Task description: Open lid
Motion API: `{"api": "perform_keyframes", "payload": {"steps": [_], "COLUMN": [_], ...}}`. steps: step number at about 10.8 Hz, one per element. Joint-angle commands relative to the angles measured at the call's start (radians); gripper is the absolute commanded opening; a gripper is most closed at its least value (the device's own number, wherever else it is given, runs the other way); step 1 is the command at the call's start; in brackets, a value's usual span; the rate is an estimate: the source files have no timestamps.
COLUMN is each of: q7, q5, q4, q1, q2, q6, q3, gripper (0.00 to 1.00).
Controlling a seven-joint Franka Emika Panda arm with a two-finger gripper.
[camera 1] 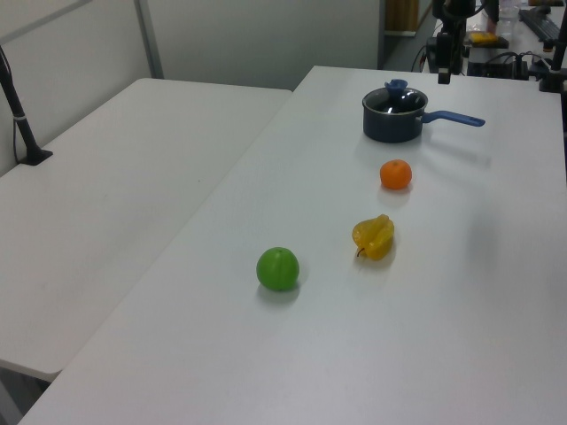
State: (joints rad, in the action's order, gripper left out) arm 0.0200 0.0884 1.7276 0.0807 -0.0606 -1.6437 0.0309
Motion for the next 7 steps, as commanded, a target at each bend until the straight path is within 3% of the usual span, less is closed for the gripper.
{"api": "perform_keyframes", "payload": {"steps": [1,7], "q7": [-0.002,-0.012], "q5": [0.001,-0.009], "q4": [-0.008,-0.037], "q1": [-0.001,-0.059], "q2": [-0.007,0.001], "q6": [0.013,0.012], "q3": [0.009,0.011], "gripper": [1.0,1.0]}}
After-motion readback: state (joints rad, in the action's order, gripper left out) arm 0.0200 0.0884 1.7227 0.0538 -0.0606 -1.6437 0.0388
